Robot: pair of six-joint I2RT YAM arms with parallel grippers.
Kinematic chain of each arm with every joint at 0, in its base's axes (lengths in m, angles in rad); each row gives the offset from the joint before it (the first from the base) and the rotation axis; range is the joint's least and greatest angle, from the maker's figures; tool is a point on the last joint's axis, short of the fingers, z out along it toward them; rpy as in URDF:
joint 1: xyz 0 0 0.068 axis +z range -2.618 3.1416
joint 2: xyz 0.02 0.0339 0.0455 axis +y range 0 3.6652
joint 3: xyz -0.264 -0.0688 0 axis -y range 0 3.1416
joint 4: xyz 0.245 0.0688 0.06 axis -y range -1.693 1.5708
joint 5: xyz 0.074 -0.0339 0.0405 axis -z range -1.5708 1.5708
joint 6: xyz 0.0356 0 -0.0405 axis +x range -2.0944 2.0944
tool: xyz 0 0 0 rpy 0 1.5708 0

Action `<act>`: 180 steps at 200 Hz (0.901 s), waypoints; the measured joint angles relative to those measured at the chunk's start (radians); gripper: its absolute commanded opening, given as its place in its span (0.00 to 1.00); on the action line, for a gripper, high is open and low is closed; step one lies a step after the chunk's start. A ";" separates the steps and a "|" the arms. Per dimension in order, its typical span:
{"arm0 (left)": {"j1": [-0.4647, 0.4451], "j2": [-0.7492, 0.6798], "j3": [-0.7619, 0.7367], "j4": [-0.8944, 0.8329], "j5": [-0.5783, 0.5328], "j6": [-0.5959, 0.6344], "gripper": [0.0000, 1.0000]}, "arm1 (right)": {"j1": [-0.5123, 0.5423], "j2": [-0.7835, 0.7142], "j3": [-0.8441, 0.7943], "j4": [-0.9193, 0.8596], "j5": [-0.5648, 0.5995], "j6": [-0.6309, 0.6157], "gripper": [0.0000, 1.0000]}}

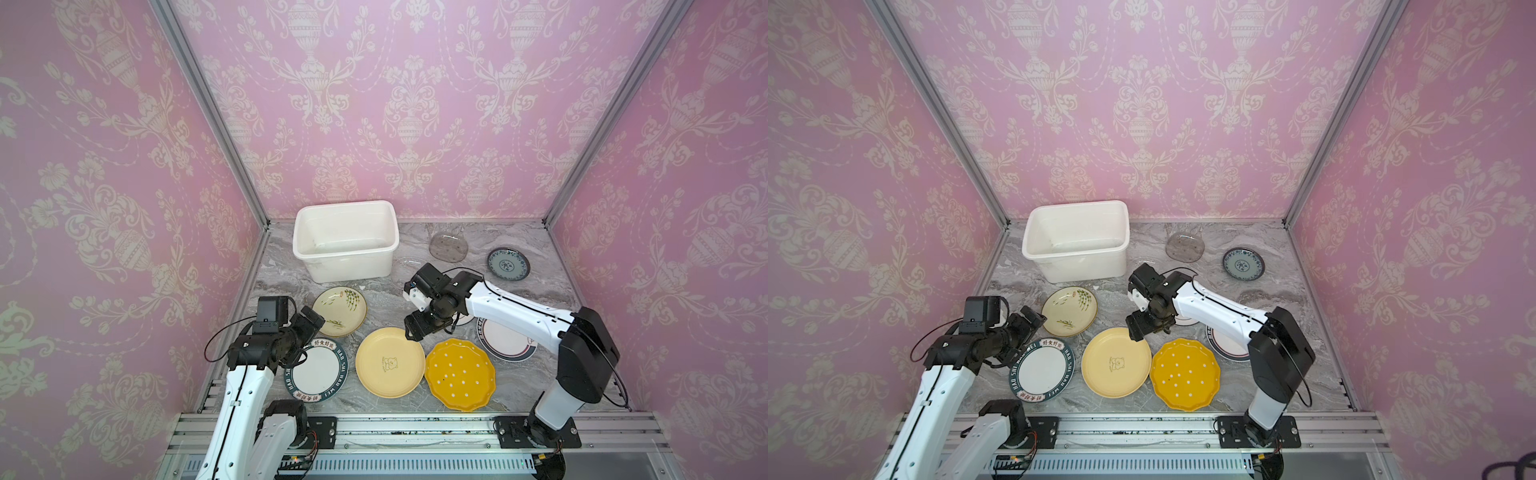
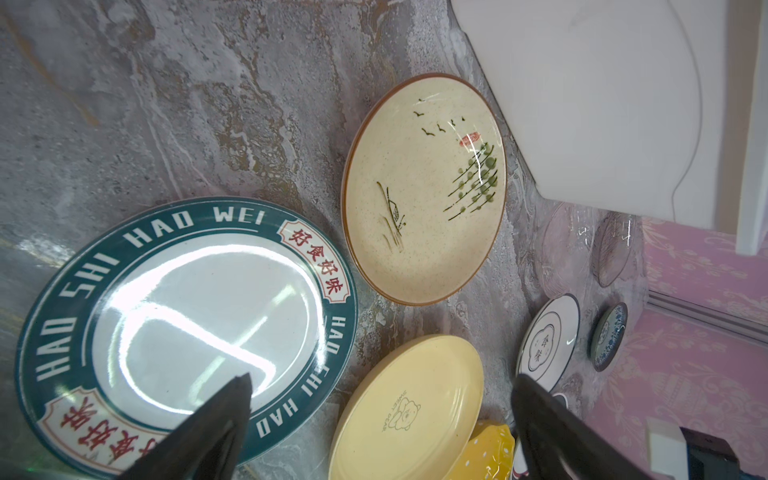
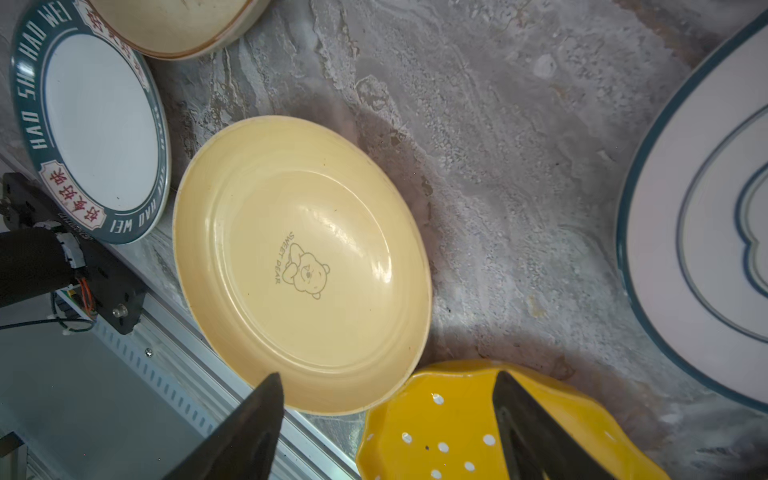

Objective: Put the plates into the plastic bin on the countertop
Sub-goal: 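Reach the right gripper to the pale yellow bear plate and pinch its rim, then lift the yellow bear plate with the right gripper over the white bin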

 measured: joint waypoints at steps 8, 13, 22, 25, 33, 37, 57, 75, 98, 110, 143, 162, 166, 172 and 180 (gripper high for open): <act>0.000 -0.001 0.000 -0.001 0.000 0.000 0.99 | 0.000 0.030 0.005 0.001 0.001 -0.005 0.75; -0.002 -0.002 0.000 0.000 0.000 0.000 0.99 | 0.000 0.046 0.007 0.000 0.000 -0.009 0.74; -0.003 -0.002 0.000 0.000 0.001 -0.001 0.99 | 0.000 0.072 0.010 0.000 -0.001 -0.016 0.72; -0.004 -0.003 0.000 0.000 0.001 -0.001 0.99 | 0.000 0.082 0.011 0.000 -0.002 -0.021 0.71; -0.004 -0.005 0.000 0.000 0.001 -0.001 0.99 | 0.000 0.103 0.014 0.000 -0.002 -0.024 0.70; -0.004 -0.007 0.000 0.000 0.002 -0.001 0.99 | 0.000 0.116 0.016 0.000 -0.003 -0.026 0.70; -0.004 -0.021 0.000 0.004 0.003 -0.005 0.99 | 0.000 0.154 0.018 0.003 -0.010 -0.026 0.66; -0.005 -0.024 0.000 0.012 0.012 -0.005 0.99 | 0.000 0.178 0.018 0.010 -0.014 -0.025 0.61; -0.005 -0.024 0.000 0.019 0.020 -0.005 0.99 | 0.000 0.206 0.018 0.018 -0.026 -0.025 0.49; -0.005 -0.024 0.000 0.019 0.020 -0.005 0.99 | 0.000 0.218 0.018 0.021 -0.031 -0.028 0.41; -0.007 -0.024 0.000 0.019 0.020 -0.014 0.99 | 0.000 0.232 0.018 0.023 -0.036 -0.029 0.24; -0.011 -0.024 0.000 0.019 0.020 -0.024 0.99 | 0.000 0.232 0.018 0.024 -0.035 -0.030 0.16; -0.011 -0.024 0.000 0.019 0.020 -0.027 0.99 | 0.000 0.232 0.018 0.026 -0.036 -0.031 0.13; -0.011 -0.024 0.000 0.019 0.020 -0.029 0.99 | 0.000 0.232 0.016 0.027 -0.035 -0.035 0.10; -0.011 -0.024 0.000 0.020 0.020 -0.032 0.99 | -0.001 0.232 0.013 0.031 -0.039 -0.035 0.06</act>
